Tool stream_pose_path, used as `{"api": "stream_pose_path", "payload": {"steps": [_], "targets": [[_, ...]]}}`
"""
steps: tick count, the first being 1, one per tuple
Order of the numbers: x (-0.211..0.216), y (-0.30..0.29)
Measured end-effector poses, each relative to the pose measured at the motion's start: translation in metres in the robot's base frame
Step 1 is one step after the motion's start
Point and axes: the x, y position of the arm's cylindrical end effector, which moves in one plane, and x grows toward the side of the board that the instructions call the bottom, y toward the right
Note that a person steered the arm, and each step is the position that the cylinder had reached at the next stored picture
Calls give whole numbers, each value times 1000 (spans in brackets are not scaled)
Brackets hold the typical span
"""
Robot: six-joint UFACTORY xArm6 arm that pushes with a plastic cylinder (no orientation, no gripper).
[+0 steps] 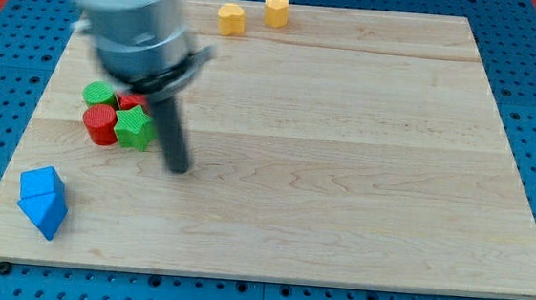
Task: Push yellow heart to the right side of the blue blocks
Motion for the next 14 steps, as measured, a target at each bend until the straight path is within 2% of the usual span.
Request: {"api": "stream_pose_path", "payload": {"steps": [1,2,3,4,5,6,8,9,10,11,13,14], "targets": [[-23,80],[-114,147],[-204,176],[-268,174],[-282,168],[-281,101],[-272,54],[-272,-17],[-272,-57],[-252,-51],[-221,56],[-208,81]]}}
